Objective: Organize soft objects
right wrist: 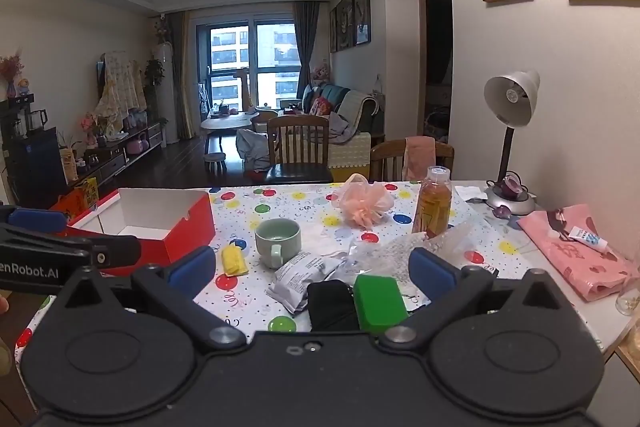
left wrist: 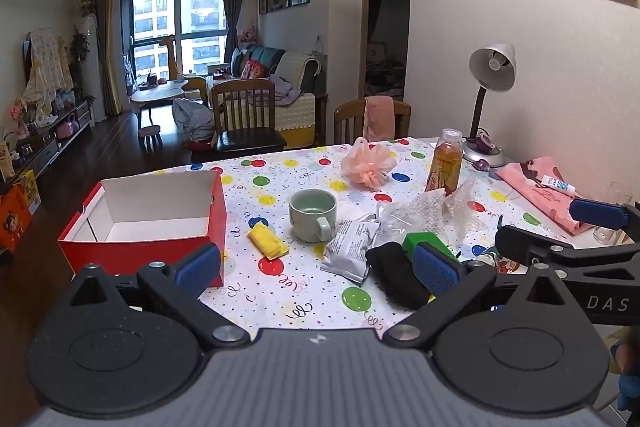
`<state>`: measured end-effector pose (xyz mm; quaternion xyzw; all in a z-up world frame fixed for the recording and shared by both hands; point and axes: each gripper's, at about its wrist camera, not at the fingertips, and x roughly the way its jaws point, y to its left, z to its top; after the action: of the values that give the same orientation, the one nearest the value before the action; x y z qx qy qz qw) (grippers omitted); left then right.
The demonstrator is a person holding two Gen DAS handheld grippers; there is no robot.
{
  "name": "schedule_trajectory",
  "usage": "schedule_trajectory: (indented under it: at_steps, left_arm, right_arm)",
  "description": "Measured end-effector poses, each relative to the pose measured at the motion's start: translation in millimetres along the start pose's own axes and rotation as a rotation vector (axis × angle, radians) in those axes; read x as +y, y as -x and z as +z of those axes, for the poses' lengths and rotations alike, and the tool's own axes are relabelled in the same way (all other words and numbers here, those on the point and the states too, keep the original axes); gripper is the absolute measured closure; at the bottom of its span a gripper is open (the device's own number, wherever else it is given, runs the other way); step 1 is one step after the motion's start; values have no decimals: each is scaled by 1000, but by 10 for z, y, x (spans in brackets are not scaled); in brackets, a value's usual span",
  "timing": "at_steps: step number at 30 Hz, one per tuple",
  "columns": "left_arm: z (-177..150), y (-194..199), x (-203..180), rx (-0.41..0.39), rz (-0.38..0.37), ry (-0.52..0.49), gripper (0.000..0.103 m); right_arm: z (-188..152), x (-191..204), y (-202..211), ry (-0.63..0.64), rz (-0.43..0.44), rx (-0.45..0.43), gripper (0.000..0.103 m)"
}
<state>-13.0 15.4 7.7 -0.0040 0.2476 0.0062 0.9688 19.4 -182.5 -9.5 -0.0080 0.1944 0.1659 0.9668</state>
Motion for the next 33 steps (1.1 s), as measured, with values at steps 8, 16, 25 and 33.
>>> schedule_trajectory:
  at_steps: [8,16,25,33]
  left_arm:
    - [-9,0,60,-7,3,-3,0]
    - [-6,12,80,-10,2,-2,0]
    - [14,40,110,-10,-7,4,0]
    - [7,38,103,-10,-7,5,0]
  right_arm:
    - [3,50,-10,3,3,-1,0]
    - [13,73,-8,-2,5,-4,1]
    - [-3,70,-14,1,4,-5,1]
    - [-1,60,-15,1,4,-4,1]
